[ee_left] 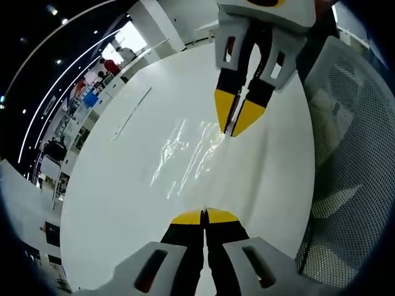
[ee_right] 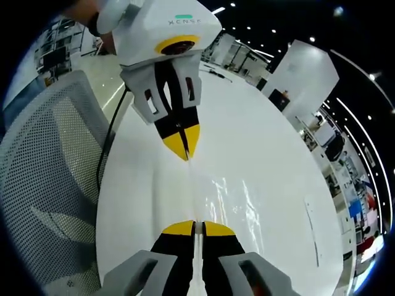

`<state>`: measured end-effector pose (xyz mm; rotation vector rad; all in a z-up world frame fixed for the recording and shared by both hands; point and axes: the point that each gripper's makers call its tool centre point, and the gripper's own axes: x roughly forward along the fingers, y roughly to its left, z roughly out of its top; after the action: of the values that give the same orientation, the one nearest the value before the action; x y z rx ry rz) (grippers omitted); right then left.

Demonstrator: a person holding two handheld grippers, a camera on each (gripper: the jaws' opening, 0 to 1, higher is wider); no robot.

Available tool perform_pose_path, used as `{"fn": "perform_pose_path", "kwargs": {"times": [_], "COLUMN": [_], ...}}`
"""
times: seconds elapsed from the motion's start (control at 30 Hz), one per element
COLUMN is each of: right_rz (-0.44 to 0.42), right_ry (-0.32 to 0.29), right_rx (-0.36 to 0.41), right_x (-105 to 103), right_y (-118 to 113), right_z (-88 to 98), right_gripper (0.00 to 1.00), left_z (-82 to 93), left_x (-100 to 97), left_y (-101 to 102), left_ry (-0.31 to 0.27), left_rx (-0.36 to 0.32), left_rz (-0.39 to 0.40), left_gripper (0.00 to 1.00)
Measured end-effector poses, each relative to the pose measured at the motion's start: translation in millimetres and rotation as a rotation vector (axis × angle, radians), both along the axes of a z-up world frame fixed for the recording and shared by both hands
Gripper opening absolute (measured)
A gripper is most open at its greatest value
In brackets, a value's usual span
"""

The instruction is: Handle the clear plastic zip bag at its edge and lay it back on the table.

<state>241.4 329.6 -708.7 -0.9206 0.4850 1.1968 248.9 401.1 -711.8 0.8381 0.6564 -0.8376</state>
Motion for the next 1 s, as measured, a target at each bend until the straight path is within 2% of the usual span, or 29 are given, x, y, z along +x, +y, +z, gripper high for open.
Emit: {"fn": "perform_pose_path", "kwargs": {"times": [1.0], "right_rz": [-0.026], "right_ry": [0.004], "right_rx": [-0.023], "right_x": [1], "right_y": [-22], "right_z": [-4.1], "right_gripper": [0.00], "left_z": [-1.7], "left_x": [1.8], "left_y": [7], "left_ry": [0.006], "left_rx": [0.012], "left_rz": [0.012], "left_gripper": [0.00]}}
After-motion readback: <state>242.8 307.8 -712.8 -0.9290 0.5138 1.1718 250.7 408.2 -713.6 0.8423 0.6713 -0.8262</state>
